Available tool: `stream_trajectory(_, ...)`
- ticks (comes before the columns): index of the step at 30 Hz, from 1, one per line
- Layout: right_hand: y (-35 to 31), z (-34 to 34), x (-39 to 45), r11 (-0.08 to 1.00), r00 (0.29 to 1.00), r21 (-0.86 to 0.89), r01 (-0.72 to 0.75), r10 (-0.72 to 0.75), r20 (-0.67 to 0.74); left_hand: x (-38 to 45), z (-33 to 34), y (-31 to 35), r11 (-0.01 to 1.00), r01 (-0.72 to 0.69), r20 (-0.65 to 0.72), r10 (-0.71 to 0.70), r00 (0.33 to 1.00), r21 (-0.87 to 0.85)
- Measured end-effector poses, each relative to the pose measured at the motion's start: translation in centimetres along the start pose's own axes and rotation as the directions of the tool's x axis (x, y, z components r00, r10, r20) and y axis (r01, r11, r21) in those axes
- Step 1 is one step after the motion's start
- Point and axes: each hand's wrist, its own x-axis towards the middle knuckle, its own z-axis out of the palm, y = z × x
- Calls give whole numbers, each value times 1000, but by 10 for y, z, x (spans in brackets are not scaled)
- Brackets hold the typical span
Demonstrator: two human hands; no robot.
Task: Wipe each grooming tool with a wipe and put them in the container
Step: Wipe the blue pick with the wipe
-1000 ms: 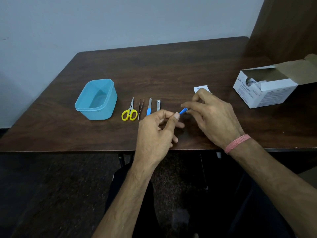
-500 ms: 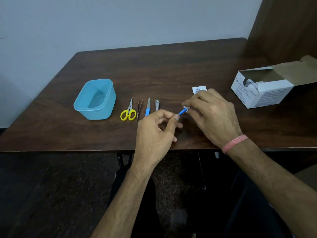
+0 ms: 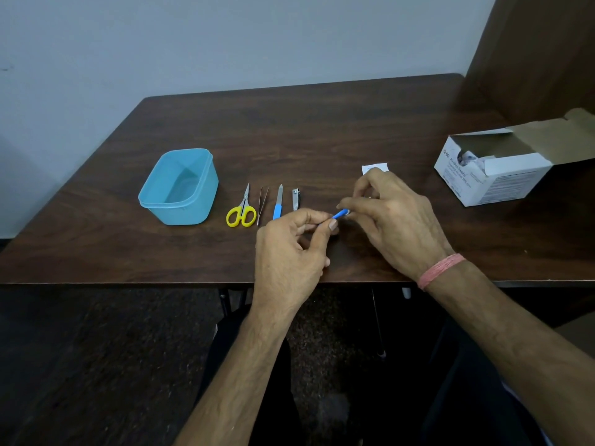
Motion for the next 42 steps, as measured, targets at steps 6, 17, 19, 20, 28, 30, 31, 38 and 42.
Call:
stream_trajectory(6, 4, 2, -2, 1000, 999, -16, -4, 3, -36, 0, 0, 4, 998, 52, 42, -51, 998, -31)
stream_trajectory(17, 3, 1, -3, 998, 995, -44, 43, -47, -92, -1, -1, 7, 998, 63, 75, -62, 995, -14)
stream_trajectory(19, 3, 2, -4, 997, 995, -38, 66, -68, -77, -1, -1, 6, 999, 38, 69, -38, 997, -13)
stream_trajectory(20, 3, 2, -4, 996, 995, -38, 75, -78, -69, 0, 0, 5, 999, 32, 65, -31, 997, -13)
stream_trajectory(28, 0, 1, -2, 996, 994, -84, 39, -47, -96, 0, 0, 5, 999, 13, 60, -11, 998, -40)
stream_trajectory(30, -1, 0, -2, 996, 994, -88, 31, -40, -106, 0, 0, 5, 999, 28, 44, -26, 999, -41)
stream_trajectory(31, -1, 0, -2, 996, 994, -87, 26, -36, -108, -1, 0, 5, 998, 37, 34, -36, 999, -41)
stream_trajectory(38, 0, 0, -5, 994, 992, -85, 72, -80, -94, 0, -2, 8, 995, 89, 77, -84, 993, -53)
stream_trajectory(42, -1, 1, -5, 990, 987, -92, 105, -115, -110, 0, -1, 10, 996, 91, 101, -88, 991, -23)
